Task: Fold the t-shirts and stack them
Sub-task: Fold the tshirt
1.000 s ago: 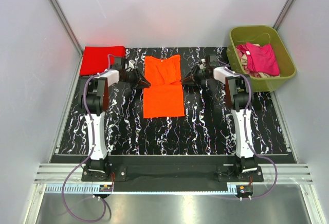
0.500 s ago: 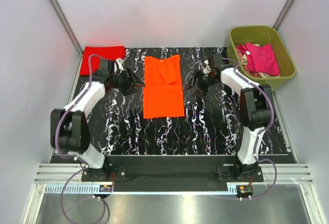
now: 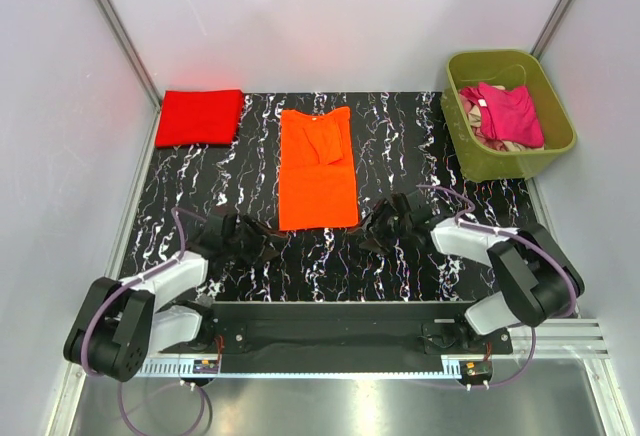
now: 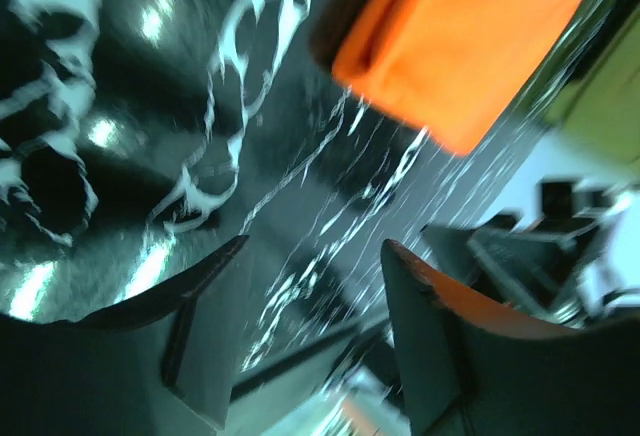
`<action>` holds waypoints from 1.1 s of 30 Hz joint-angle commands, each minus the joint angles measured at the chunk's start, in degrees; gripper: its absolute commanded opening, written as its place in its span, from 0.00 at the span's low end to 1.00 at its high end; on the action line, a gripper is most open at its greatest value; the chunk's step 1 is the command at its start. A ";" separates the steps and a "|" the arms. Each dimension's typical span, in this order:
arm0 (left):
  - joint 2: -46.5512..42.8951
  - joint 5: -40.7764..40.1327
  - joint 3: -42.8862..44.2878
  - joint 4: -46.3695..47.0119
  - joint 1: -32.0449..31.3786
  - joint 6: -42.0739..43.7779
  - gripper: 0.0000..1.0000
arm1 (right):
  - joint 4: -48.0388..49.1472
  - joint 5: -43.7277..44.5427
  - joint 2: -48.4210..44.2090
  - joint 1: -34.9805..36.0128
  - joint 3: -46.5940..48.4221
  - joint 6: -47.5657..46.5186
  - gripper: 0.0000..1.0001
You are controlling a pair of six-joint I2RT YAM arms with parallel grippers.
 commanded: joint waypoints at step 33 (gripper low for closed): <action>18.14 -13.33 -3.67 22.02 0.36 -21.45 0.37 | 7.11 16.58 9.29 2.30 2.24 16.31 0.49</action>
